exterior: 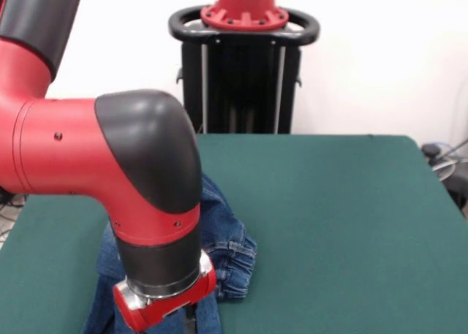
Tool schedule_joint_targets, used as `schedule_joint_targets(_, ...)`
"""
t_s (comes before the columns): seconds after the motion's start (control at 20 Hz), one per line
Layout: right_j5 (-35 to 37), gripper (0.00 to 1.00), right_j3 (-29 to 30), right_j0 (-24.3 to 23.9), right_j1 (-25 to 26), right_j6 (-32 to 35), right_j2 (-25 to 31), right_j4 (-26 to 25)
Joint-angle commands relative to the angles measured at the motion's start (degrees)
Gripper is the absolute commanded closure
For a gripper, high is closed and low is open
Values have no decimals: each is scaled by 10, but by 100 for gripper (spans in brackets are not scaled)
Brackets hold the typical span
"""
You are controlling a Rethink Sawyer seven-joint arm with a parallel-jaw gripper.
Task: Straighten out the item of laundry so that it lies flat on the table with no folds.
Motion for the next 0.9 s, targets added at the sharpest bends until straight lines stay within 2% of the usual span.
schedule_joint_targets(0.05,89,0,-96,33,76,-96,2,-13)
schedule_joint_targets(0.4,52,0,-163,25,160,-152,32,-22)
schedule_joint_targets(0.55,51,0,-174,28,167,-156,35,-20)
schedule_joint_targets(0.9,29,0,-158,25,159,-153,31,-11)
